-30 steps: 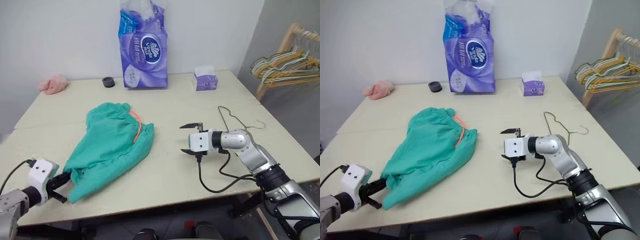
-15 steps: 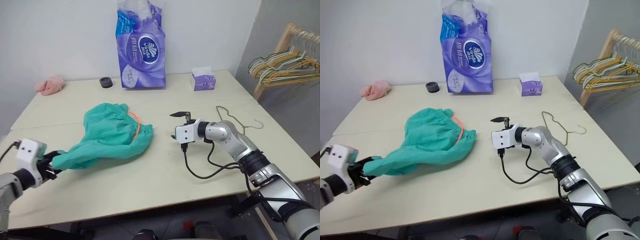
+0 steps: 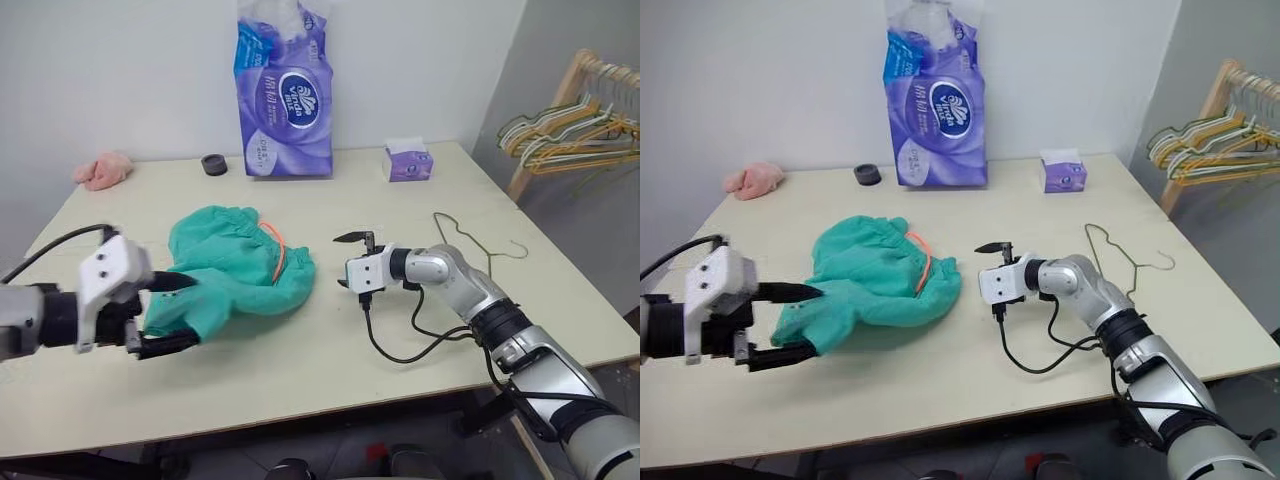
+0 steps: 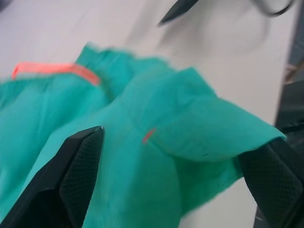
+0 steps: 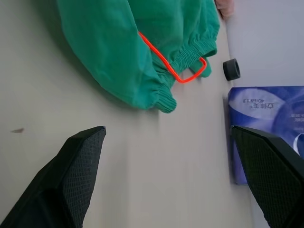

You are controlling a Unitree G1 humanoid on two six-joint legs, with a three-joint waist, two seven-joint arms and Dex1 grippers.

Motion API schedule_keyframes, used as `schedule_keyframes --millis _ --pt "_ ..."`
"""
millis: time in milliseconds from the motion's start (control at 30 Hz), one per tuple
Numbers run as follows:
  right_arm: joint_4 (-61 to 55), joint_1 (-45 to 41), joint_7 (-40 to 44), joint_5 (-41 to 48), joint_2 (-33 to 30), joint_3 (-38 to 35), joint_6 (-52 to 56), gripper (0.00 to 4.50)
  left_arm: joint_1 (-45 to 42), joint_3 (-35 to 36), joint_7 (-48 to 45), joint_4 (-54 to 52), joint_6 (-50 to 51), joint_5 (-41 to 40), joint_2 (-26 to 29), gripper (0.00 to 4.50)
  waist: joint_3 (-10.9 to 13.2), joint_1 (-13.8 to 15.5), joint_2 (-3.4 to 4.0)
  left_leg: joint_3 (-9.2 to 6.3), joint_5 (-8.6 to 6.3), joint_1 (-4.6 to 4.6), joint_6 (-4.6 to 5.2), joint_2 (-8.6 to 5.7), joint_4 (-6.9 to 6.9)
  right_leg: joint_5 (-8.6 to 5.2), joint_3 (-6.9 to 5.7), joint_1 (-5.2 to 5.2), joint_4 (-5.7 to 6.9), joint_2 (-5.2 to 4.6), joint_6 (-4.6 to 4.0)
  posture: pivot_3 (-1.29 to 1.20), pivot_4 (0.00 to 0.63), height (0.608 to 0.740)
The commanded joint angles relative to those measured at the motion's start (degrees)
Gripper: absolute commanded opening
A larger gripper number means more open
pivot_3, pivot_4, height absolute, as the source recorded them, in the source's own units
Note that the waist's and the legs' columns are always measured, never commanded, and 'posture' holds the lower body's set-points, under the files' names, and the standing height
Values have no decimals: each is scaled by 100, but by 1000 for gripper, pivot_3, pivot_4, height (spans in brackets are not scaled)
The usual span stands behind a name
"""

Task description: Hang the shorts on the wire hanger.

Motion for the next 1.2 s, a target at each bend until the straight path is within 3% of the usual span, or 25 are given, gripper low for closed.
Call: schedule_keyframes --millis 33,167,233,300,367,433,467,533,633,700,867,1000,1200 --pt "-384 45 386 547 94 -290 451 4500 -263 -296 147 77 -699 1123 635 4489 1 -25 1 6 0 -1 0 10 -3 -1 0 -4 -1 10 -3 14 0 740" --pt "-473 66 381 494 86 -273 479 4500 -953 -766 493 533 -1291 1573 498 4489 7 -23 11 31 -5 -2 -6 50 -4 1 2 -5 -10 46 -8 10 0 740" --pt "-515 92 430 525 102 -281 555 4500 -1001 -649 474 568 -933 1074 73 4489 11 -36 32 52 -10 2 -15 71 -4 2 8 -5 -11 63 -11 10 0 740" --pt "-573 141 458 540 112 -285 627 4500 -700 -175 356 843 -453 498 -492 4489 13 -63 36 59 -12 1 -16 79 -2 0 9 -8 -7 67 -14 8 0 740" --pt "-596 180 444 535 122 -292 669 4500 -1105 208 999 1542 -463 316 -1187 4489 14 -74 35 60 -14 1 -17 85 -1 -1 11 -12 -1 70 -16 7 1 740" --pt "-628 221 509 595 134 -305 796 4500 -1383 461 1161 1751 -289 21 -1453 4489 6 -57 7 50 -14 -1 -17 88 7 -1 2 -13 3 75 -18 10 0 740" --pt "-666 251 586 641 128 -307 876 4500 -1235 495 956 1635 -232 15 -1358 4489 -3 -57 -7 40 -15 -2 -18 94 7 2 -3 -14 2 83 -23 7 1 740" --pt "-764 310 781 710 82 -283 1002 4500 -291 375 77 1447 -449 628 -617 4489 -10 -82 -18 38 -19 -2 -28 97 9 4 5 -15 0 89 -26 10 0 740" --pt "-883 372 925 741 13 -274 1109 4500 1152 173 -164 1906 -2210 2932 626 4489 -4 -126 -9 68 -26 2 -36 90 4 3 27 -15 -13 82 -26 17 2 740" --pt "-927 388 962 754 -1 -287 1152 4500 997 272 -299 1815 -2728 3130 1036 4489 -2 -93 -7 72 -26 1 -36 93 -1 3 25 -20 -10 85 -27 20 2 740" --pt "-1025 377 973 832 62 -316 1250 4500 103 382 -608 1614 -2443 2335 905 4489 4 47 3 66 -41 2 -8 103 8 2 11 -6 -8 90 -26 19 2 740" --pt "-1031 355 848 945 151 -407 1226 4500 -1418 516 -422 1591 -837 226 234 4489 6 33 5 61 -41 4 -7 104 11 2 8 -5 -4 94 -25 25 0 740" --pt "-1034 390 964 1007 104 -409 1292 4500 -2332 875 -257 2017 185 -814 -94 4489 8 -46 8 54 -40 6 -11 110 10 1 9 -15 3 104 -29 26 5 740"
